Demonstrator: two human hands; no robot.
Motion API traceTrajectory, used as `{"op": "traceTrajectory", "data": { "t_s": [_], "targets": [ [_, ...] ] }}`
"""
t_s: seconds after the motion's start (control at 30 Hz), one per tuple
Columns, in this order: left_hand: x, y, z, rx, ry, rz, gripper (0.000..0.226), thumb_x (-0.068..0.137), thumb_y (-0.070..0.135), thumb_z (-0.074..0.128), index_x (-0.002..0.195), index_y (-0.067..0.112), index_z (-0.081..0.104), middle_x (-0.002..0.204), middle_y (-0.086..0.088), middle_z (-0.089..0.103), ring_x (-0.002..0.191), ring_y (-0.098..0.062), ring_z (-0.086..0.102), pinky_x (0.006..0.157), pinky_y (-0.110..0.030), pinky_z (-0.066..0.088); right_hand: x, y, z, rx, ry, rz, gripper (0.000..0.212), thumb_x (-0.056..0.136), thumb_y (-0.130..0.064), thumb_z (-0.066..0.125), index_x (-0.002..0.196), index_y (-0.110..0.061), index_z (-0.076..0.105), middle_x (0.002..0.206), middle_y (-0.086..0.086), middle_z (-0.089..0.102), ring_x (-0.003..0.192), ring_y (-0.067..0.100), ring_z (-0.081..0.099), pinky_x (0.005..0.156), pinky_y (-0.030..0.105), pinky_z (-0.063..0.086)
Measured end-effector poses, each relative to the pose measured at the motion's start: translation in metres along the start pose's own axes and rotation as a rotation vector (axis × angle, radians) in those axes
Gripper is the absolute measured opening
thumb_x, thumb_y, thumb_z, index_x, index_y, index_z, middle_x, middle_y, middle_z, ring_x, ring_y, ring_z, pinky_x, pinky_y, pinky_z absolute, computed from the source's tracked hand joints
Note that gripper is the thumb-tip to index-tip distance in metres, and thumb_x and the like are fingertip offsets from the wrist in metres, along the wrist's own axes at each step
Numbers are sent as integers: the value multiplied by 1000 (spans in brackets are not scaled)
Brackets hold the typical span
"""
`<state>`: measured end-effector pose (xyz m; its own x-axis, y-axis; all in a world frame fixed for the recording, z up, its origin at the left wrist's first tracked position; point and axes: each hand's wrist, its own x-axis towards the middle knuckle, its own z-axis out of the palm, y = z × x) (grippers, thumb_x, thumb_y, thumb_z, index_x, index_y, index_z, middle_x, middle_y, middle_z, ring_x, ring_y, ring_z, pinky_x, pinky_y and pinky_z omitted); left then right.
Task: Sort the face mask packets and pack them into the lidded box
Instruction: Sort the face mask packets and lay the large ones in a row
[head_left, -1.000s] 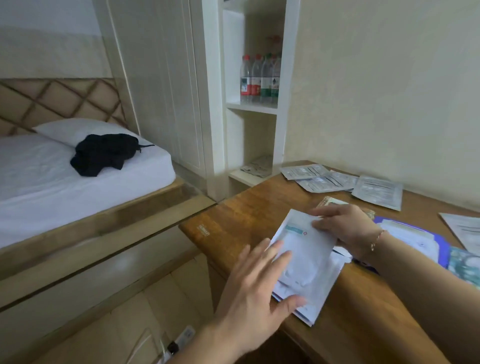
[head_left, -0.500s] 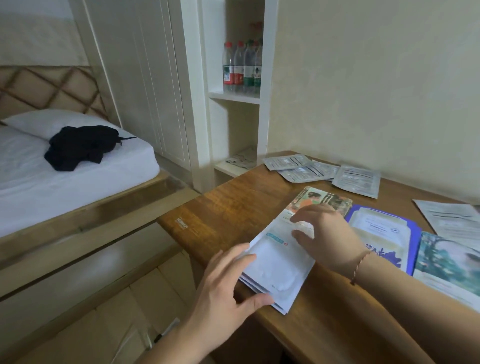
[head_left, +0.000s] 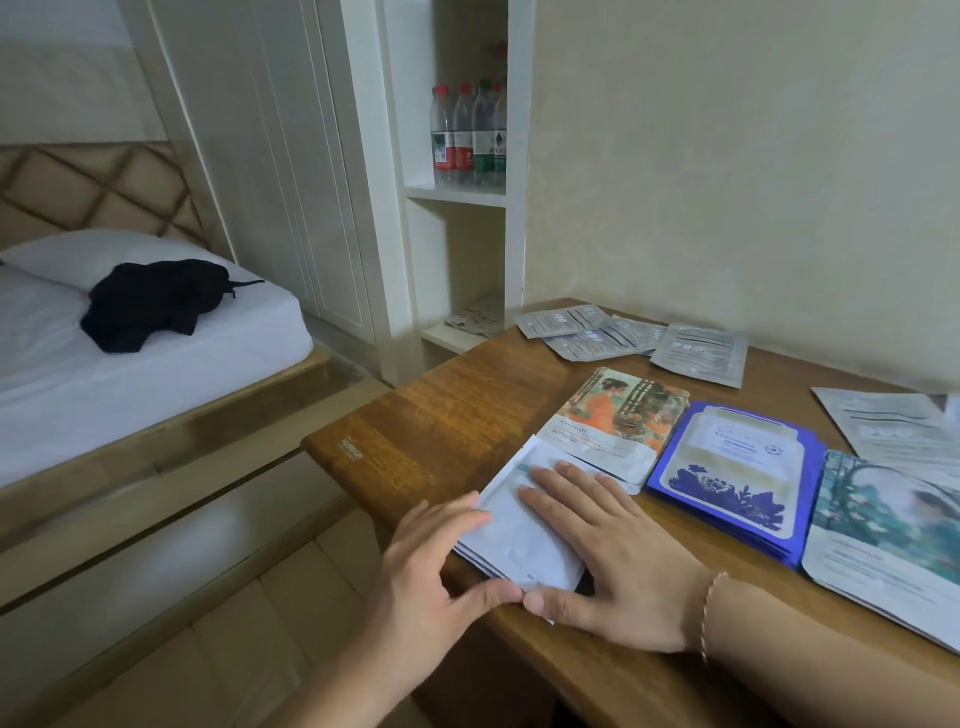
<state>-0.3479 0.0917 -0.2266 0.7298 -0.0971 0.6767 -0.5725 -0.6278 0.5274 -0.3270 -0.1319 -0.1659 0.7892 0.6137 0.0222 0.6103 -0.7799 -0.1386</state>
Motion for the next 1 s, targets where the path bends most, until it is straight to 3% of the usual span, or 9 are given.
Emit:
{"op": "traceTrajectory", "data": {
  "t_s": [0.13, 0.27, 0.37, 0.53, 0.7, 0.8, 0.87, 0.93, 1.0],
  "targets": [
    [-1, -2, -4, 14, 1, 21, 58, 81, 67, 62, 111, 18, 69, 125, 13, 63, 120, 6, 54, 106, -29, 41, 1, 0, 0, -21, -31, 2, 96, 78, -86, 30, 152, -39, -10, 159, -16, -20, 143, 6, -26, 120, 38, -11],
    [0, -3, -10, 30, -62, -4, 51, 82, 70, 59, 117, 32, 59, 128, 21, 61, 121, 6, 54, 101, -28, 48, 1, -1, 0, 14, -38, 13, 96, 78, -87, 31, 151, -39, -10, 159, -17, -20, 143, 6, -26, 120, 39, -12],
    [2, -1, -16, 7, -94, -64, 51, 83, 71, 58, 119, 35, 59, 126, 30, 59, 117, 4, 57, 94, -18, 51, 1, -1, -2, 37, -52, 10, 97, 77, -87, 31, 151, -40, -11, 158, -18, -20, 143, 5, -28, 119, 38, -13],
    [18, 16, -22, 42, -106, -226, 46, 75, 81, 49, 97, 43, 64, 96, 32, 69, 93, 12, 65, 71, -4, 49, 1, -2, -3, 64, -49, -7, 97, 77, -86, 28, 152, -36, -8, 160, -14, -19, 142, 8, -29, 118, 38, -15],
    [43, 19, -29, 104, -271, -358, 11, 75, 42, 81, 78, 41, 71, 79, 34, 69, 83, 12, 65, 67, -3, 45, 2, 0, -4, 89, -52, -31, 94, 81, -81, 36, 152, -34, -3, 162, -9, -13, 146, 13, -23, 118, 43, -13],
    [71, 19, -31, -3, -291, -414, 22, 80, 26, 77, 88, 46, 72, 84, 25, 72, 86, 7, 66, 71, -4, 46, -3, 1, -4, 181, 45, -43, 92, 84, -74, 45, 153, -28, 4, 163, -6, -6, 147, 13, -18, 117, 44, -15],
    [88, 30, -22, -27, -277, -382, 18, 79, 51, 74, 96, 47, 70, 94, 22, 73, 94, -2, 68, 82, -16, 50, -12, 1, -8, 290, 174, -24, 87, 88, -63, 51, 154, -25, 8, 163, -6, -3, 148, 12, -16, 118, 43, -13],
    [101, 46, -5, -18, -318, -310, 53, 68, 79, 61, 106, 43, 68, 104, 21, 71, 100, -4, 67, 81, -28, 52, -28, 8, -17, 378, 277, 20, 81, 92, -54, 52, 154, -22, 12, 163, -5, 3, 149, 12, -9, 120, 42, -7],
    [116, 72, 23, -2, -368, -216, 57, 64, 82, 57, 108, 46, 67, 108, 26, 69, 100, 4, 64, 81, -26, 51, -51, 26, -29, 367, 345, 61, 75, 94, -49, 53, 153, -17, 19, 162, -1, 14, 150, 17, 0, 121, 39, 1]
  ]
}}
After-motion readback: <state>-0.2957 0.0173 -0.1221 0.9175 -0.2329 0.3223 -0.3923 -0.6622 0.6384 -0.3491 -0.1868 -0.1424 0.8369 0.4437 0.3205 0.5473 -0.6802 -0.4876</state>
